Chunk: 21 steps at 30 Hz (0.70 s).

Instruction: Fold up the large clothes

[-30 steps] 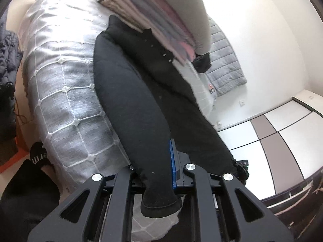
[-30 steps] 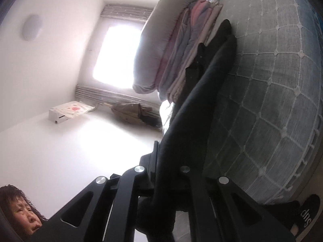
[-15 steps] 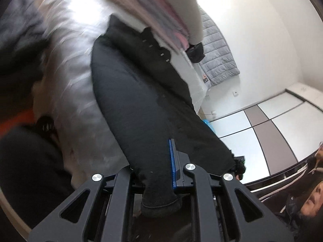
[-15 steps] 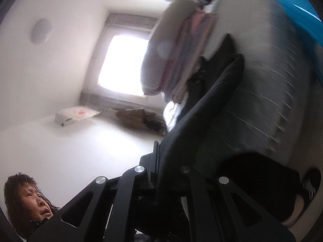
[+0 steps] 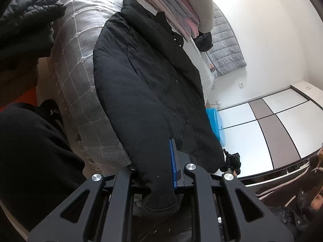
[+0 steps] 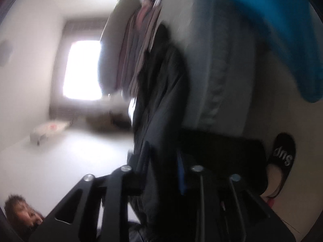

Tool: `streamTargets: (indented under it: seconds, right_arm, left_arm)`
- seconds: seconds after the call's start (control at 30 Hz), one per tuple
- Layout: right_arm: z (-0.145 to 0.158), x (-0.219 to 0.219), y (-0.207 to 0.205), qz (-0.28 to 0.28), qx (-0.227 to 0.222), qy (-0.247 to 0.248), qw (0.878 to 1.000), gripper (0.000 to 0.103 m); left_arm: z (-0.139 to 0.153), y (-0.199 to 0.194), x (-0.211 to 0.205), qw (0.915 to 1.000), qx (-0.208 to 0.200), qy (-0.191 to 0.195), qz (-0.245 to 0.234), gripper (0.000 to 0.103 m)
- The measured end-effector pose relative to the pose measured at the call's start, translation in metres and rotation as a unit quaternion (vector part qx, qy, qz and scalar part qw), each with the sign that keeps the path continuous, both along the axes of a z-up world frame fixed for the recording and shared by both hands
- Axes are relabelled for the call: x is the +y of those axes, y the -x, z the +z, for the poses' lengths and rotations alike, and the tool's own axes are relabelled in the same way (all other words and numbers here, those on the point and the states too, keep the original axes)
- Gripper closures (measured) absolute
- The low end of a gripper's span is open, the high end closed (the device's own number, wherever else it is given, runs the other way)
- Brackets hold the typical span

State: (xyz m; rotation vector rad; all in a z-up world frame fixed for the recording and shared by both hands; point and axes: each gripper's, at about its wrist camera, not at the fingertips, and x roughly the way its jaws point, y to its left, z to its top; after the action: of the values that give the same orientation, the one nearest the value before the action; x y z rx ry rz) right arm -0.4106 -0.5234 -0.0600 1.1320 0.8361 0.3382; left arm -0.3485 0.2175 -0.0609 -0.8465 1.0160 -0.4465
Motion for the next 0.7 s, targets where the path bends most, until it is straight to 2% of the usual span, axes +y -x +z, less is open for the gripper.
streamTargets:
  seconds: [0.07,0.1,0.17,0.27,0.4,0.63,0.7]
  right_arm:
    - [0.004,-0.01,0.0,-0.015,0.008,0.018,1.0,0.064]
    - [0.004,-0.011,-0.002,-0.015,0.013,0.022,1.0,0.055]
    - [-0.003,-0.011,-0.007,-0.007,0.028,0.012,1.0,0.046]
    - [-0.018,-0.006,-0.011,0.003,0.028,-0.023,0.999,0.046]
    - [-0.032,0.003,-0.018,0.019,0.039,-0.035,0.998,0.041]
    - [-0.027,0.024,-0.027,0.076,0.031,-0.035,0.996,0.04]
    - [-0.019,0.033,-0.027,0.087,0.016,-0.017,0.996,0.04]
  left_arm:
    - [-0.004,-0.001,0.002,1.0,0.001,0.008,0.003,0.091]
    - [-0.005,-0.001,0.003,1.0,0.001,0.009,0.002,0.091]
    - [-0.008,-0.002,0.003,0.9999,0.002,0.011,0.0,0.091]
    - [-0.01,-0.001,0.004,0.9999,0.004,0.012,-0.004,0.091]
    - [-0.014,-0.002,0.004,0.9998,0.011,0.012,-0.008,0.09]
    - [-0.015,-0.002,0.002,0.9998,0.015,0.008,-0.01,0.089]
    - [-0.016,-0.002,0.002,0.9998,0.016,0.008,-0.009,0.089]
